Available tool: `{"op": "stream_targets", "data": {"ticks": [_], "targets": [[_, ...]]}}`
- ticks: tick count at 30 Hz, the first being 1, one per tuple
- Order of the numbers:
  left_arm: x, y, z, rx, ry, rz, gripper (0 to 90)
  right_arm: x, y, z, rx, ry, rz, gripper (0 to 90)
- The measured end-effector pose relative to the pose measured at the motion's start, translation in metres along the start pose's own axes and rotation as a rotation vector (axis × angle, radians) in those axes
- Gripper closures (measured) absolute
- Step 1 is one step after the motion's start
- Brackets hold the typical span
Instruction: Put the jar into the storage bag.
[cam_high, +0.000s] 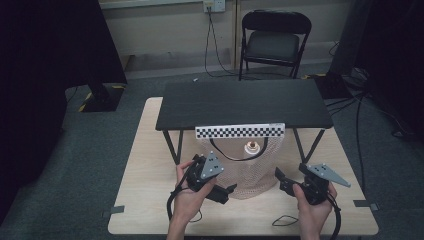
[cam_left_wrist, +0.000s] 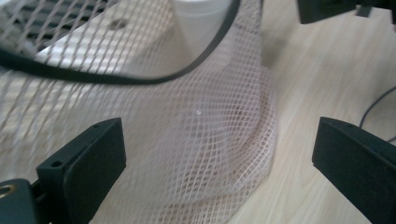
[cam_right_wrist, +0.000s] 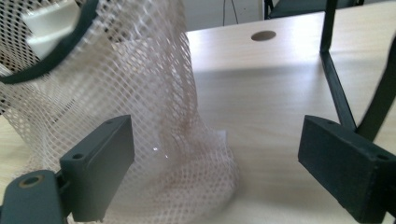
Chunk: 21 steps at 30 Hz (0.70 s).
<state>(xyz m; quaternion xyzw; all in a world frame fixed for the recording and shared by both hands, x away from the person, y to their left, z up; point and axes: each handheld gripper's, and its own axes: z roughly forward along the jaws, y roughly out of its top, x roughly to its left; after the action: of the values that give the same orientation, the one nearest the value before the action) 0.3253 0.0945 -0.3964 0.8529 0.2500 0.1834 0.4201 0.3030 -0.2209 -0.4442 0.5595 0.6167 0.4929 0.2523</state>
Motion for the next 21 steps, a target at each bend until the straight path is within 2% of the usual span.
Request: {"op": "stream_targets", "data": {"ticks": [2,5,10,12,14,15,18,21], "targets": [[0.001,-0.007,0.0,0.009,0.008,-0.017,2.7,-0.002,-0.005,-0.001,0.005,0.001,0.015,10.1],[0.0,-0.017,0.0,0.014,0.024,-0.046,2.7,-0.006,-0.012,-0.004,0.013,-0.027,0.016,10.1],[0.0,-0.036,0.0,0.027,0.05,-0.11,2.7,-0.014,-0.016,-0.015,0.008,-0.007,0.039,10.0],[0.001,-0.044,0.0,0.044,0.079,-0.153,2.8,-0.016,-0.016,-0.021,0.012,-0.017,0.03,9.9],[0.003,-0.051,0.0,0.052,0.084,-0.206,2.8,-0.02,-0.018,-0.025,0.023,-0.053,0.018,9.9],[0.006,-0.06,0.0,0.044,0.096,-0.27,2.8,-0.021,-0.019,-0.025,0.029,-0.061,0.019,9.9],[0.009,-0.069,0.001,0.067,0.147,-0.31,2.8,-0.027,-0.023,-0.026,0.054,-0.082,0.024,9.9],[0.011,-0.077,0.001,0.07,0.176,-0.353,3.0,-0.031,-0.026,-0.026,0.068,-0.124,0.013,10.0]]}}
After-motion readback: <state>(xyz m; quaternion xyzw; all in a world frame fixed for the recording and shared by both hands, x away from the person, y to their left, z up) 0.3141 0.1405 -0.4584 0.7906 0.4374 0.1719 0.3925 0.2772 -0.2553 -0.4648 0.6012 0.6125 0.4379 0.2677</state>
